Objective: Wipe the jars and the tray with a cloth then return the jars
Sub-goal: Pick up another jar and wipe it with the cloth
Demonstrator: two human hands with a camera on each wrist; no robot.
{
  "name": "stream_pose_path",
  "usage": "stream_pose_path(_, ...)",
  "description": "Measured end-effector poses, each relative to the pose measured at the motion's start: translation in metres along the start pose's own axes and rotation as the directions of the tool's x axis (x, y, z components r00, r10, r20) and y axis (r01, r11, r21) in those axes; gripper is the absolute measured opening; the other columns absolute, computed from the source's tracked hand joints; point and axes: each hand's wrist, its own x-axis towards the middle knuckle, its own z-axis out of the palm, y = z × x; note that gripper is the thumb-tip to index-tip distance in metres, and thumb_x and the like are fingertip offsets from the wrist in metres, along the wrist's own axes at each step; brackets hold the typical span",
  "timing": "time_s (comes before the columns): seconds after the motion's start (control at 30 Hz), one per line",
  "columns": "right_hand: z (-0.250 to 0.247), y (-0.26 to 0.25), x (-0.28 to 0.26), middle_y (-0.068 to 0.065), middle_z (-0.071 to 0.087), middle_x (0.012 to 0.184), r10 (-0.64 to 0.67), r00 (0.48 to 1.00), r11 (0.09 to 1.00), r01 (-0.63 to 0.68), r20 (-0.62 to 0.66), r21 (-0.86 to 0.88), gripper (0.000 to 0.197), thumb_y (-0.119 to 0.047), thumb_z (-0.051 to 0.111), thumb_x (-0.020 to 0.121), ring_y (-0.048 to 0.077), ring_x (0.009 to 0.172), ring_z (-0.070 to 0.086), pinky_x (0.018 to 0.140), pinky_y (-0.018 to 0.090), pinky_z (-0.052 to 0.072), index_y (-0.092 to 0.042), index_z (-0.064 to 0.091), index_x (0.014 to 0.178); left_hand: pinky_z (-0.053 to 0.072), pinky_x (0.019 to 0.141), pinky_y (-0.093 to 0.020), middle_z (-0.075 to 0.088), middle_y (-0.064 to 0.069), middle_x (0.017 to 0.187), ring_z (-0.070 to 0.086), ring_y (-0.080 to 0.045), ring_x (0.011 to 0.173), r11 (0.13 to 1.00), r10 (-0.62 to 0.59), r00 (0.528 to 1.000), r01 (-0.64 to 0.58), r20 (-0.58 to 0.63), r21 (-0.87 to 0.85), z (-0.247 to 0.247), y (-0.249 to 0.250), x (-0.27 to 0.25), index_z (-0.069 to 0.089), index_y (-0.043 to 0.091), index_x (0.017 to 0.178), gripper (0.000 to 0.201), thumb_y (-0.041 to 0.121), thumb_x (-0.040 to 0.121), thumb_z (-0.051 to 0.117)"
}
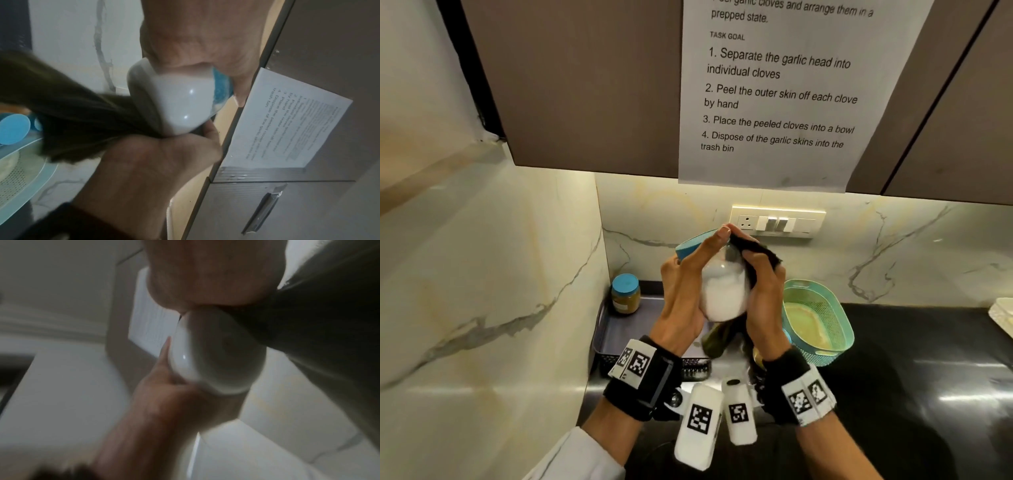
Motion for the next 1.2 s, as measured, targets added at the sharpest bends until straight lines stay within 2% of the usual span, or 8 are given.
stream_pose_path(0.17, 0.001, 0.009, -0.028, 0.001, 0.059, 0.15, -0.37, 0.908, 0.896, 0.405, 0.198, -0.183, 0.041, -0.014, 0.051, 0.1, 0.019, 0.145, 0.05, 0.117, 0.041, 0.044, -0.009, 0.06, 0.14, 0.064, 0.082, -0.049, 0.071, -0.026, 0.109, 0.073, -0.034, 0.089, 0.999, -0.035, 0.999, 0.037, 0.039, -0.032, -0.005, 0.007, 0.008, 0.067, 0.001, 0.121, 0.094, 0.058, 0.052, 0.095)
stream_pose_path(0.27, -0.003, 0.027, -0.041, 0.007, 0.057, 0.151, -0.535, 0.743, 0.659, 0.665, 0.404, -0.35, 0.041, -0.017, 0.053, 0.098, 0.03, 0.151, 0.04, 0.121, 0.062, 0.031, -0.009, 0.062, 0.136, 0.057, 0.102, -0.055, 0.067, -0.024, 0.11, 0.065, -0.036, 0.095, 1.0, -0.022, 1.0, 0.022, -0.004, -0.019, -0.013, 0.002, 0.013, 0.063, -0.008, 0.125, 0.116, 0.067, 0.043, 0.098)
stream_pose_path(0.43, -0.012, 0.037, -0.036, 0.006, 0.058, 0.15, -0.594, 0.657, 0.576, 0.75, 0.464, -0.325, 0.042, -0.013, 0.055, 0.095, 0.036, 0.15, 0.041, 0.122, 0.064, 0.026, -0.01, 0.064, 0.136, 0.062, 0.077, -0.035, 0.069, -0.02, 0.105, 0.07, -0.027, 0.087, 1.0, -0.009, 0.998, 0.008, -0.061, -0.007, -0.013, 0.001, 0.021, 0.064, -0.003, 0.126, 0.116, 0.066, 0.037, 0.094)
stream_pose_path(0.53, -0.006, 0.033, -0.027, 0.002, 0.055, 0.154, -0.457, 0.849, 0.839, 0.51, 0.264, -0.189, 0.042, -0.015, 0.05, 0.1, 0.03, 0.15, 0.041, 0.123, 0.056, 0.031, -0.014, 0.061, 0.141, 0.06, 0.086, -0.045, 0.073, -0.023, 0.112, 0.072, -0.033, 0.093, 0.998, -0.04, 0.998, 0.037, -0.054, -0.057, -0.007, 0.0, 0.019, 0.065, 0.002, 0.126, 0.12, 0.065, 0.031, 0.101)
stream_pose_path(0.63, 0.005, 0.011, -0.021, 0.004, 0.071, 0.134, 0.062, 0.998, 0.976, -0.056, -0.021, 0.21, 0.038, -0.019, 0.048, 0.103, 0.023, 0.126, 0.065, 0.103, 0.046, 0.054, -0.018, 0.065, 0.138, 0.063, 0.074, -0.041, 0.078, -0.016, 0.108, 0.075, -0.032, 0.092, 0.999, 0.037, 0.993, -0.039, -0.116, -0.017, -0.003, -0.004, 0.012, 0.07, 0.011, 0.12, 0.079, 0.052, 0.056, 0.094)
stream_pose_path(0.73, 0.007, -0.004, -0.01, 0.008, 0.076, 0.124, 0.413, 0.908, 0.801, -0.399, 0.071, 0.448, 0.04, -0.025, 0.042, 0.106, 0.025, 0.105, 0.073, 0.084, 0.039, 0.062, -0.018, 0.064, 0.139, 0.063, 0.071, -0.039, 0.079, -0.009, 0.105, 0.077, -0.026, 0.09, 0.992, 0.111, 0.986, -0.117, -0.126, -0.04, -0.004, -0.008, 0.009, 0.07, 0.011, 0.124, 0.077, 0.049, 0.061, 0.092)
stream_pose_path(0.97, 0.017, 0.006, -0.018, 0.022, 0.071, 0.128, 0.651, 0.712, 0.447, -0.64, 0.264, 0.624, 0.048, -0.037, 0.043, 0.106, 0.039, 0.102, 0.075, 0.09, 0.049, 0.062, -0.01, 0.062, 0.141, 0.058, 0.099, -0.058, 0.074, -0.016, 0.12, 0.071, -0.035, 0.113, 0.933, 0.355, 0.933, -0.35, -0.052, 0.083, -0.007, -0.013, 0.012, 0.065, 0.007, 0.129, 0.077, 0.042, 0.064, 0.087)
stream_pose_path(1.2, 0.006, 0.019, -0.036, 0.023, 0.064, 0.139, 0.751, 0.596, 0.372, -0.737, 0.284, 0.564, 0.051, -0.041, 0.043, 0.107, 0.043, 0.135, 0.056, 0.119, 0.057, 0.038, -0.009, 0.062, 0.141, 0.054, 0.097, -0.022, 0.068, 0.001, 0.121, 0.067, -0.002, 0.112, 0.738, 0.596, 0.803, -0.557, 0.021, 0.381, -0.029, -0.012, 0.032, 0.058, 0.007, 0.128, 0.078, 0.04, 0.064, 0.09)
